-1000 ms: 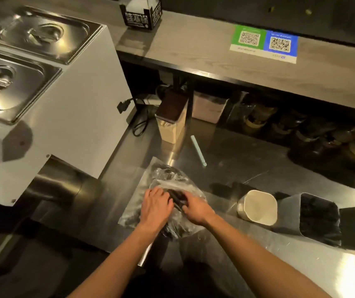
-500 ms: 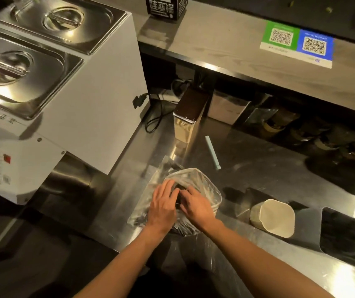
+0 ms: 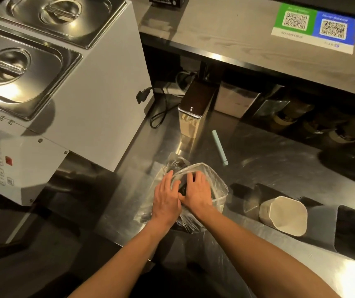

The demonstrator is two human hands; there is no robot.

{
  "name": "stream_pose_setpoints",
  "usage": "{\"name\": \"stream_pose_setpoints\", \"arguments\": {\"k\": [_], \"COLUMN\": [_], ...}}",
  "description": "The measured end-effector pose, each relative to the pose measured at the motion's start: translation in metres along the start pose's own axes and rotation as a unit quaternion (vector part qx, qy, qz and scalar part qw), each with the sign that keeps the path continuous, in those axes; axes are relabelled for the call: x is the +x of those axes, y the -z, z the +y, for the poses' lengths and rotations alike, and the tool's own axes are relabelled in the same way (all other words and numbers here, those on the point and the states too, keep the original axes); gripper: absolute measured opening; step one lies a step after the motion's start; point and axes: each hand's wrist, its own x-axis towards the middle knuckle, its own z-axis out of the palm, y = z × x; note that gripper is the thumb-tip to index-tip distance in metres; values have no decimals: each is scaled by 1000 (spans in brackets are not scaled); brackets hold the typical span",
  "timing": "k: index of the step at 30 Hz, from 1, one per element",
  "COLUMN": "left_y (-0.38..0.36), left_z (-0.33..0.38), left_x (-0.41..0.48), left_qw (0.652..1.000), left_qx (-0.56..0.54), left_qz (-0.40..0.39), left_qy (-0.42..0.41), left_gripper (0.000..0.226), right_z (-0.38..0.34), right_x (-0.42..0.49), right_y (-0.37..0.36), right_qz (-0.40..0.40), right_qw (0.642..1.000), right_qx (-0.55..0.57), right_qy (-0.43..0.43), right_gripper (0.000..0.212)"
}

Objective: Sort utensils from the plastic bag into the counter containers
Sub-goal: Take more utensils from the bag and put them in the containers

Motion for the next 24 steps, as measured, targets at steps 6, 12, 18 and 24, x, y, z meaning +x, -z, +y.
{"name": "stream_pose_setpoints", "arguments": {"k": [6,12,18,24], "left_y": [0,5,-2,-11], "left_z": [1,7,2,4], "left_x": [0,0,-4,-12], "left_qw": [999,997,996,996], "left_qx": [-44,-74,-70,-61], "left_qz": [5,24,36,21], "left_qy": [31,18,-47,-56], "left_gripper": [53,46,31,31], "right_z": [4,5,19,28], "right_x": [-7,-10,-17,-19], "right_y": [-5,-4,-4,-3], "right_qz": [-26,-50,-76,-103], "right_qw": [1000,999,996,994], "right_qx": [1,8,39,28], "right_qy": [-13,-11,-11,6], "right_gripper": [43,37,46,50]}}
